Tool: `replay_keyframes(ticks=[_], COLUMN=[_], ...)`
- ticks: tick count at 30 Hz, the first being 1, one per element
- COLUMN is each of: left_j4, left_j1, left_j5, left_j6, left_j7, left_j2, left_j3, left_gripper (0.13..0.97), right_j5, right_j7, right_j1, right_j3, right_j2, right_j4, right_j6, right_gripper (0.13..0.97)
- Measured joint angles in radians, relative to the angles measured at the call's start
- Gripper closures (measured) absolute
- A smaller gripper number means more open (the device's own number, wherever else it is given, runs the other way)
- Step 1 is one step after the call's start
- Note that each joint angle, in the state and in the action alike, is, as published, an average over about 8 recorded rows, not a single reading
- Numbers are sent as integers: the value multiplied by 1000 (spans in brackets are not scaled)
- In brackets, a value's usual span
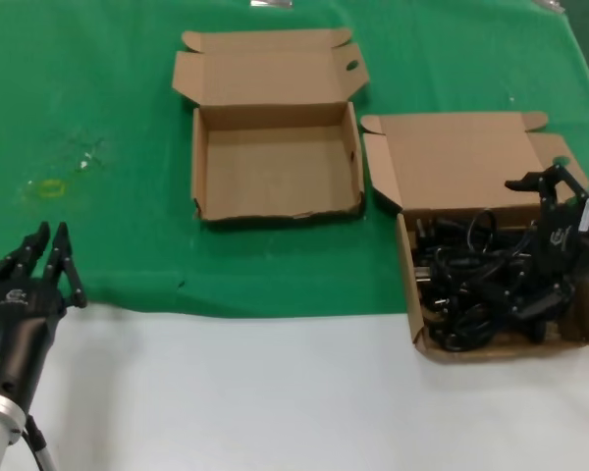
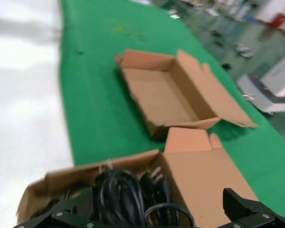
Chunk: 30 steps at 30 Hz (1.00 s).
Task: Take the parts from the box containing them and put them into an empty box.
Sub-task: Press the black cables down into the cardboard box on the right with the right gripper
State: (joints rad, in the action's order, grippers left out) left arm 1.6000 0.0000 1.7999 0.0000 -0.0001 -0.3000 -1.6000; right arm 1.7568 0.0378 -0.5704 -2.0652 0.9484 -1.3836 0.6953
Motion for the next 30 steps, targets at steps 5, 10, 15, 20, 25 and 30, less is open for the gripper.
replay_keyframes(ticks=[5,10,15,20,25,30], left_j4=[0,0,0,0,0,0], left_j1=[0,0,0,0,0,0], left_j5=[0,0,0,0,0,0], left_j6=[0,0,0,0,0,0], left_j7=[0,0,0,0,0,0], left_j2=[0,0,0,0,0,0], left_j3=[0,0,0,0,0,0], left_gripper=[900,913,946,953,953,953], right_j5=[-46,-94,-137,-170,-197,-219], right_j7=[103,202,297,380,438,479], right_j1=[-101,-191,-267,-324,-361,-385], right_j3=[-9,-23,-32,-34,-31,-26], right_j2=[-26,-61,-98,-133,-159,-180], right_j4=[86,173,263,350,417,469], right_j6=[156,279,367,419,446,458], right_gripper=[129,129,129,129,133,144])
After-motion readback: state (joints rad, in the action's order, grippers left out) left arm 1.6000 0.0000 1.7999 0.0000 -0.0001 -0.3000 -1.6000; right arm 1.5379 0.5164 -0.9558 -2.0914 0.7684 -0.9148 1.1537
